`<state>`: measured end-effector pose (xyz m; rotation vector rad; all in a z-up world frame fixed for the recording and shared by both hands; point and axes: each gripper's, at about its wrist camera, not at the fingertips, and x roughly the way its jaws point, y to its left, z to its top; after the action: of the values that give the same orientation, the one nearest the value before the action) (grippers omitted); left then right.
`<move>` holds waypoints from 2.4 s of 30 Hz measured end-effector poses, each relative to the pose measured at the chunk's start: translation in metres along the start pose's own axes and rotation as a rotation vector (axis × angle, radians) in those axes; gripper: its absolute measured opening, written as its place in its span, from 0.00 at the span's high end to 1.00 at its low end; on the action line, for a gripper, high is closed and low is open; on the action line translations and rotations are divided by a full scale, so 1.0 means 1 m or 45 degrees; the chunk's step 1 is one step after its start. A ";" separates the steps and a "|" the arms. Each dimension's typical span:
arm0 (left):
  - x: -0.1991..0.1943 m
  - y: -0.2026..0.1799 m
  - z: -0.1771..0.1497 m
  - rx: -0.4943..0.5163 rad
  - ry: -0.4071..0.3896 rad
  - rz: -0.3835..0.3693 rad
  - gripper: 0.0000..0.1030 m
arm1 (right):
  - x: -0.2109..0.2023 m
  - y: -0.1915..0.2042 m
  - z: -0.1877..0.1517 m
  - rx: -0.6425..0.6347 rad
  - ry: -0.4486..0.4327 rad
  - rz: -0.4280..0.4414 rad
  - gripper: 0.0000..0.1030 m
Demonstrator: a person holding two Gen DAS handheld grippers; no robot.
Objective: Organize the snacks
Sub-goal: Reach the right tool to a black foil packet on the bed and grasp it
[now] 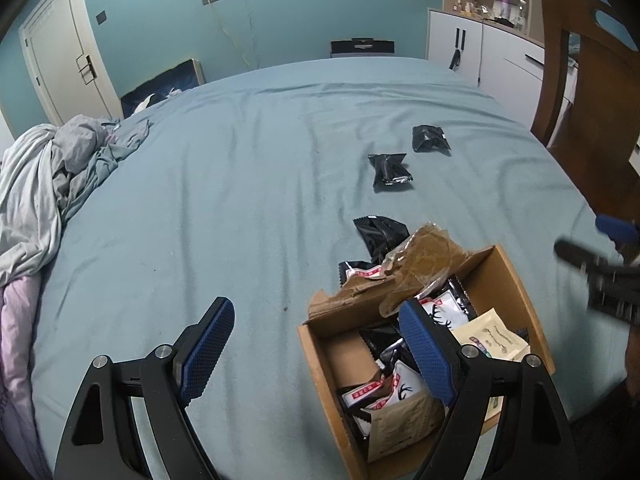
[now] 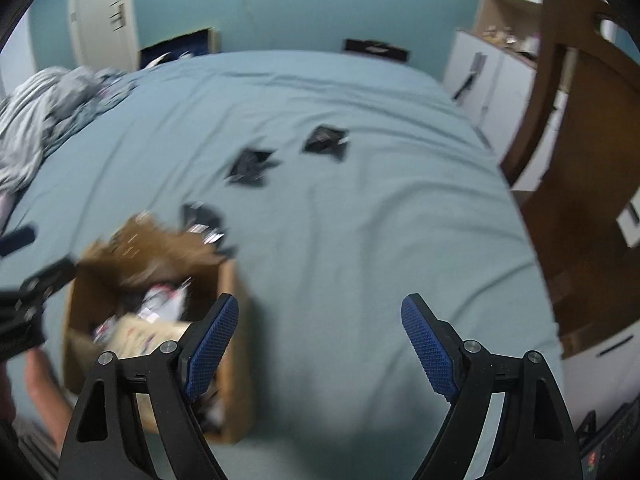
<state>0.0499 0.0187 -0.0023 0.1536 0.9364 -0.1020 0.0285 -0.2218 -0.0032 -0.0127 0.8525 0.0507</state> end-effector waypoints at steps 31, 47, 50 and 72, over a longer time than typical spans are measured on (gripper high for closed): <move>0.016 0.014 0.015 -0.105 0.067 -0.095 0.17 | 0.135 -0.014 0.088 0.054 0.174 0.175 0.19; 0.029 0.032 0.014 -0.180 0.117 -0.124 0.17 | 0.211 0.046 0.140 -0.118 0.230 0.374 0.19; 0.031 0.036 0.015 -0.200 0.119 -0.126 0.17 | 0.234 0.057 0.146 -0.155 0.261 0.365 0.19; 0.103 0.057 0.054 -0.311 0.294 -0.403 0.25 | 0.156 0.016 0.120 0.055 0.106 0.422 0.64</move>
<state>0.1622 0.0634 -0.0488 -0.2146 1.1901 -0.2650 0.2199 -0.1958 -0.0414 0.1688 0.9321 0.3448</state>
